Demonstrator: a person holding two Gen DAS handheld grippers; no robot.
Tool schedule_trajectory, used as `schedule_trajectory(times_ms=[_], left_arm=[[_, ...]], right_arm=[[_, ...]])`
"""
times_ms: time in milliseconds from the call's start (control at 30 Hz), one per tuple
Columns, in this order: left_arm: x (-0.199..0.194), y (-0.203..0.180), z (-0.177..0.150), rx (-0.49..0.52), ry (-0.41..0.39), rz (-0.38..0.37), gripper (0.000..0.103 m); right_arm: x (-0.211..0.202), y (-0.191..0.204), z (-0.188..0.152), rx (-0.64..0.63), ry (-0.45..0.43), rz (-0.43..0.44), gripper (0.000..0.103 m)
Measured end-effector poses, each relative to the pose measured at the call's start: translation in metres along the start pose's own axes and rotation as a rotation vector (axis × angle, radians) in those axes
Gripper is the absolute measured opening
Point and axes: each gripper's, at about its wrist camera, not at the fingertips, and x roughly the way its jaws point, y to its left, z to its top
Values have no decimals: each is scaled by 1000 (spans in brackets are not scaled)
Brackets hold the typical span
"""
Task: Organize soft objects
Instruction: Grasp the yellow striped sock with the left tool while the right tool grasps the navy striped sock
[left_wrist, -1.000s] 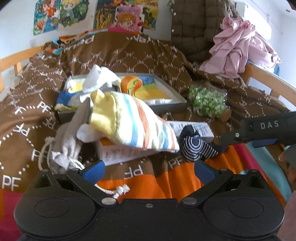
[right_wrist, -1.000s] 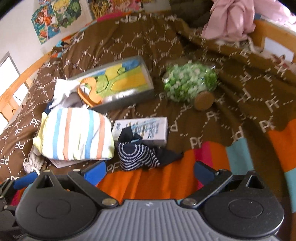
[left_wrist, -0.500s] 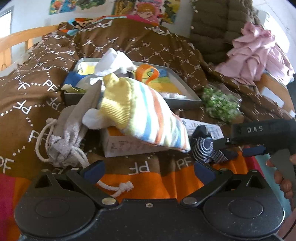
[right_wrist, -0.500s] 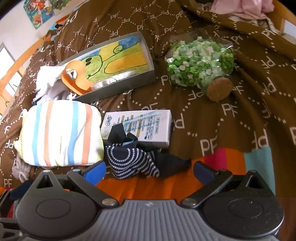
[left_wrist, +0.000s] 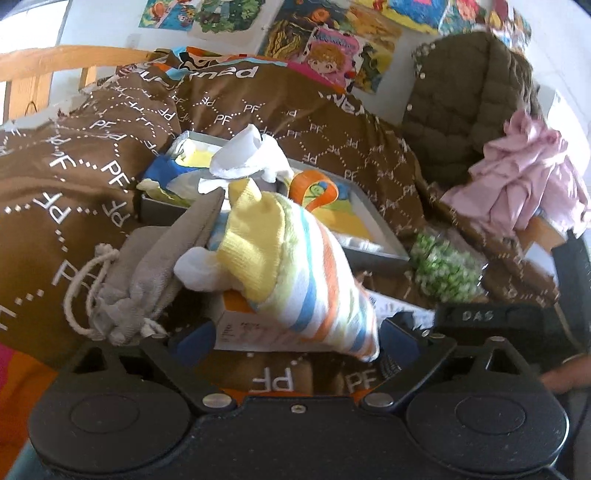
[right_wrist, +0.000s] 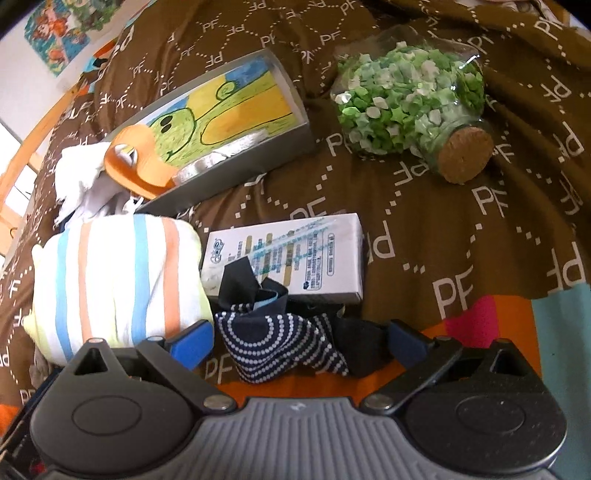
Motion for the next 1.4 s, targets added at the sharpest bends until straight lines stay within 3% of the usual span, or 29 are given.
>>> schedule_trajectory(times_ms=[300, 567, 900, 1000, 1400], left_arm=[[7, 5, 3, -88, -58, -48, 85], [12, 5, 4, -96, -64, -74, 65], [14, 17, 5, -154, -53, -38, 30], [13, 15, 5, -138, -55, -41, 16], [3, -17, 1, 98, -120, -37, 11]], right_arm=[[6, 6, -1, -6, 0, 19, 92], [11, 15, -4, -46, 12, 18, 73], [8, 10, -4, -31, -6, -12, 29], [6, 10, -4, -35, -7, 0, 22], [-15, 12, -6, -32, -57, 83, 13]])
